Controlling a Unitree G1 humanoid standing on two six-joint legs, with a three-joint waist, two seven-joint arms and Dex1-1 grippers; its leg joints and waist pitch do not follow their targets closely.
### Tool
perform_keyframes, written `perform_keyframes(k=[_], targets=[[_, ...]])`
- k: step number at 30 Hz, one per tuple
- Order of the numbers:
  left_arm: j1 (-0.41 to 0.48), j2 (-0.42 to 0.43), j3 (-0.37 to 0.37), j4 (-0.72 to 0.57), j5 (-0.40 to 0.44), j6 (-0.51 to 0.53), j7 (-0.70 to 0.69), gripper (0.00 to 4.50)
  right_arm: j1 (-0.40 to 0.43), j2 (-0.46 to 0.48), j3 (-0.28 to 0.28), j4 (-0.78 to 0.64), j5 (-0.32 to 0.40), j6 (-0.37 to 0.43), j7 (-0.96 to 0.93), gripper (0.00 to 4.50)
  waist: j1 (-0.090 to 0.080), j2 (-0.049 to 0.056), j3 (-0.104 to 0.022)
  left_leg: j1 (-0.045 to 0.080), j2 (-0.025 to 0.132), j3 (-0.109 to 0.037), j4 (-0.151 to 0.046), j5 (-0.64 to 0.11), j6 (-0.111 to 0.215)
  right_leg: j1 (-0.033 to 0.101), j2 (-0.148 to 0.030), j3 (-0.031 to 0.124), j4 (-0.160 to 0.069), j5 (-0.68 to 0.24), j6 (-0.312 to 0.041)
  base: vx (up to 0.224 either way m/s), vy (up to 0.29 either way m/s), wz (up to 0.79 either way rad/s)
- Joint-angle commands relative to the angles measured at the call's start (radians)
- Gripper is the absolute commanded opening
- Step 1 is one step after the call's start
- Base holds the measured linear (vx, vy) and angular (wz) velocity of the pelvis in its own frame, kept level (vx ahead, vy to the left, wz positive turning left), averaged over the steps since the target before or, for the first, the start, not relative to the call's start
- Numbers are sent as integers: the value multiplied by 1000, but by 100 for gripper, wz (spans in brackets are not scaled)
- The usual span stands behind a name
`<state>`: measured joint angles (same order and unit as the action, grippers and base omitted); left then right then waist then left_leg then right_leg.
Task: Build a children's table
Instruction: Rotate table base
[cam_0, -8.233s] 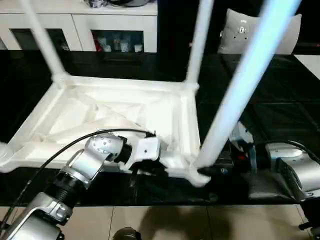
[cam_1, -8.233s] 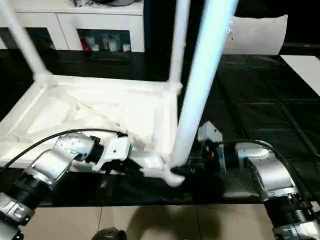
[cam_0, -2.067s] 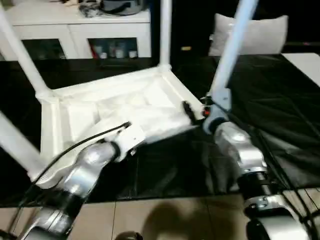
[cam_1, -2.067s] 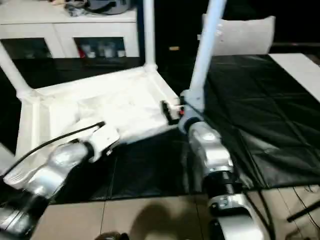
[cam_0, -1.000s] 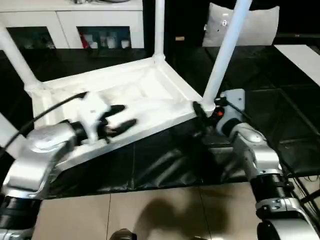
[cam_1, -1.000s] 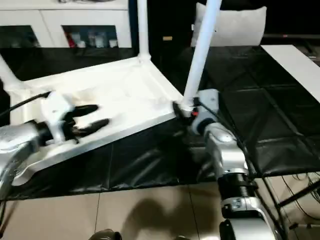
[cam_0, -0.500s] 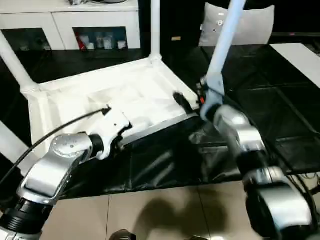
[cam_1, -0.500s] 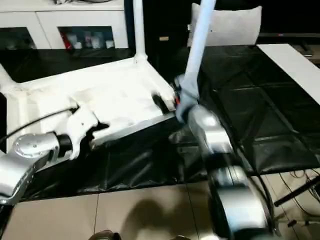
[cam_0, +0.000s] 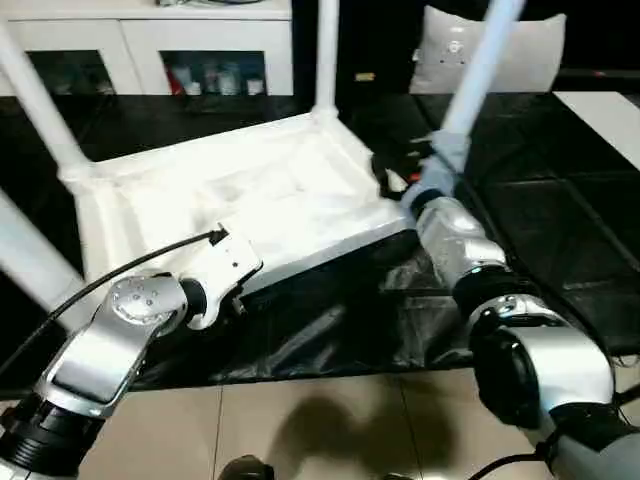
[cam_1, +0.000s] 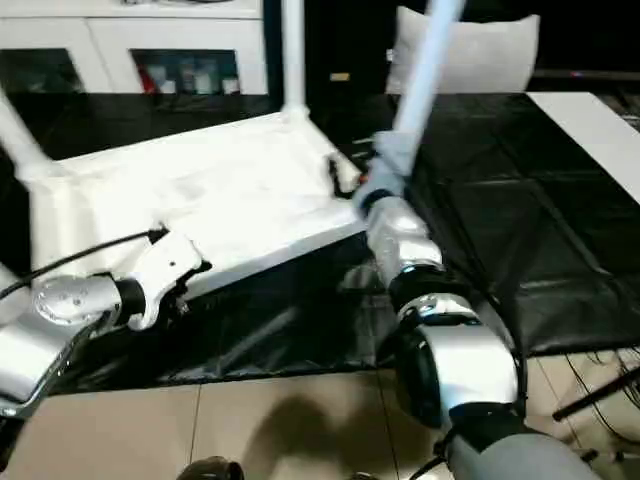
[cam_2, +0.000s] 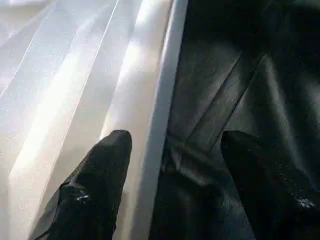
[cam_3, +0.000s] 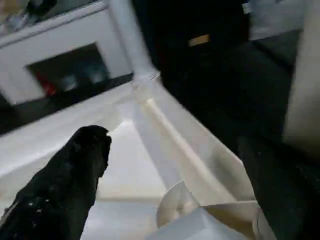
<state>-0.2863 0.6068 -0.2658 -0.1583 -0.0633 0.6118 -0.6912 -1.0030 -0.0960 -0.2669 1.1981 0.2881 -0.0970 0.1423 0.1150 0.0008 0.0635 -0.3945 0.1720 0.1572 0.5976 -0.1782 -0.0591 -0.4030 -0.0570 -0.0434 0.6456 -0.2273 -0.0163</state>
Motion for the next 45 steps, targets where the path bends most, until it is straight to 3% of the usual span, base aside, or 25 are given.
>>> perform_keyframes(k=[1,5,16,26,27,30,33,37,39,41,42,43,45], targets=[[-1,-4,-15,9,16,-8,11,334,2,-45,-53,8,34,-50,-46,450,-8,8,-67,25,46,0,-63,-113,9,45,-72,44,-61,53,-220,0,0,0],[-16,-18,-26,37,43,-31,30,334,25,-77,-100,11,50,-101,-92,450,0,6,-66,23,45,0,-63,-119,7,44,-70,43,-62,45,-207,0,0,0],[-92,-64,-57,153,121,-137,90,334,127,-134,-130,-63,40,-172,-121,450,11,-5,-66,19,43,1,-61,-96,26,48,-70,42,-64,34,-188,0,0,0],[-167,-179,-44,315,176,-293,249,334,315,-121,-135,-332,16,-170,-200,450,18,-11,-70,16,44,-2,-59,-75,44,49,-71,40,-65,66,-169,0,0,0],[-167,-182,-43,321,179,-303,254,334,321,-121,-136,-344,16,-168,-203,450,15,1,-68,15,42,-3,-60,-90,38,47,-72,40,-65,44,-167,0,0,0],[-158,-183,-49,337,197,-352,272,334,351,-113,-133,-392,24,-146,-198,450,11,-5,-67,17,44,-4,-64,-116,26,48,-71,41,-71,14,-150,0,0,0],[-129,-235,10,317,158,-398,310,334,404,-92,-78,-518,34,-74,-117,450,7,-8,-64,14,44,-3,-63,-117,29,49,-72,42,-74,29,-149,0,0,0],[-88,-270,65,260,96,-416,332,334,443,-89,-14,-610,47,-41,-1,450,-6,-9,-63,10,45,-5,-65,-123,45,51,-75,40,-75,21,-165,0,0,0],[-67,-282,82,233,65,-421,328,367,458,-87,4,-646,58,-32,36,450,-11,-10,-60,9,45,-4,-67,-141,48,49,-76,41,-80,-21,-169,0,0,0],[16,-297,111,140,4,-426,317,367,502,-87,62,-736,67,0,108,450,-17,-8,-59,8,49,-5,-68,-150,50,50,-77,42,-81,-33,-173,0,0,0],[87,-308,137,82,-20,-430,321,370,547,-86,105,-827,85,57,154,450,-23,-1,-55,5,51,-7,-69,-144,57,50,-73,41,-81,-3,-176,0,0,0],[118,-314,152,63,-29,-428,328,382,567,-87,123,-868,92,80,168,450,-25,-3,-55,3,53,-8,-71,-141,64,53,-73,42,-82,10,-172,0,0,0],[168,-314,172,35,-29,-438,339,410,604,-90,150,-932,81,119,175,450,-28,1,-56,9,50,-5,-69,-141,73,45,-68,42,-85,12,-174,0,0,0]])
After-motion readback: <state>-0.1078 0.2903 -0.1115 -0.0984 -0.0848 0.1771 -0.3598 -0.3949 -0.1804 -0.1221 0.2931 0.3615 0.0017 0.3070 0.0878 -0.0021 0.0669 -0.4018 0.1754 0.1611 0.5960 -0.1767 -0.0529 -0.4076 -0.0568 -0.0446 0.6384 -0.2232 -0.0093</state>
